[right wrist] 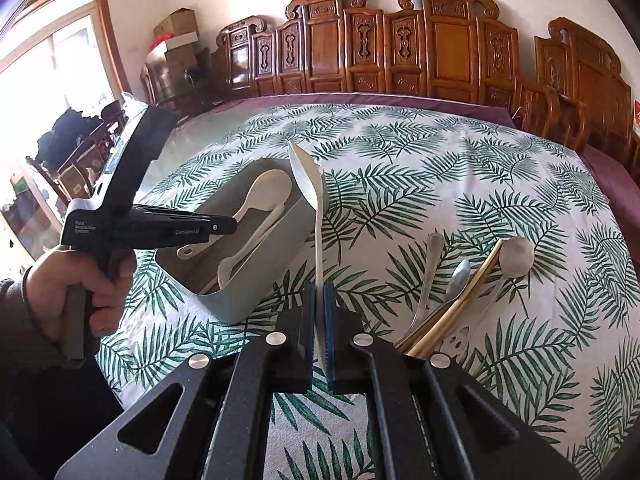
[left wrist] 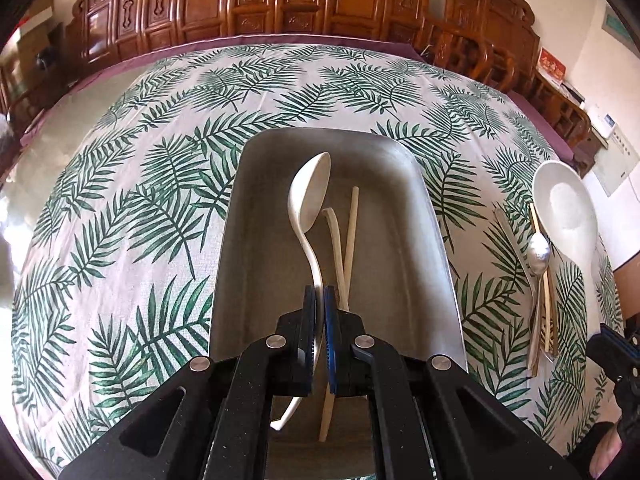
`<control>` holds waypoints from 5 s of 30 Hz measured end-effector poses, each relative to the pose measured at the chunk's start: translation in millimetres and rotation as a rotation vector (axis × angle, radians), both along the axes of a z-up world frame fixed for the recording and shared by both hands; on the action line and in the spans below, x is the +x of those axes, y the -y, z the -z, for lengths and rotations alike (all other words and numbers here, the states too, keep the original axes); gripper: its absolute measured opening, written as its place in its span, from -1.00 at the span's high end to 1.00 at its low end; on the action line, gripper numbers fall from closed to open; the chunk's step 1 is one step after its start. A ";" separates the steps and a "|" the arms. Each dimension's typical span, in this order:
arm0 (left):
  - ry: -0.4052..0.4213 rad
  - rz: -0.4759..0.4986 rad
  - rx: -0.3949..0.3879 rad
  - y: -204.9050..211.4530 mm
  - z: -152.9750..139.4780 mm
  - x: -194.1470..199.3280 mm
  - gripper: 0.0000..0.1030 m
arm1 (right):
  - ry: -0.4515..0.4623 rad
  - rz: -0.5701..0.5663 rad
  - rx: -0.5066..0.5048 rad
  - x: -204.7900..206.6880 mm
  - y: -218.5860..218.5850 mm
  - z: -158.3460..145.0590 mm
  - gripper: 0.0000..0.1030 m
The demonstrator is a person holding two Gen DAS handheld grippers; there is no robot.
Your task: Organize utensils
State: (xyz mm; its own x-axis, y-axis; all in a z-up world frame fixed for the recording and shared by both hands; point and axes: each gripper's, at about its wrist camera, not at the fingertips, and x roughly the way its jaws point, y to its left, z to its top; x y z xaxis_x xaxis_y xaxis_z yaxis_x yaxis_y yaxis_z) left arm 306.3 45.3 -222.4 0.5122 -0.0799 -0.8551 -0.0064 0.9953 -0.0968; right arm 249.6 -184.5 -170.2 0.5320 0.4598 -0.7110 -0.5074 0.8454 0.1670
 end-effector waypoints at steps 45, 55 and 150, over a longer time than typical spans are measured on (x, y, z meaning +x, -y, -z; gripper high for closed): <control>0.242 -0.058 0.000 -79.9 -77.9 -24.8 -0.79 | -0.204 0.052 0.127 58.3 -107.4 28.9 0.90; 0.246 -0.067 -0.009 -86.8 -79.2 -26.1 -0.79 | -0.248 0.036 0.106 59.4 -129.6 43.9 0.88; -0.007 0.330 -0.172 196.7 24.1 50.0 0.93 | -0.151 0.341 -0.020 74.4 148.7 56.8 0.21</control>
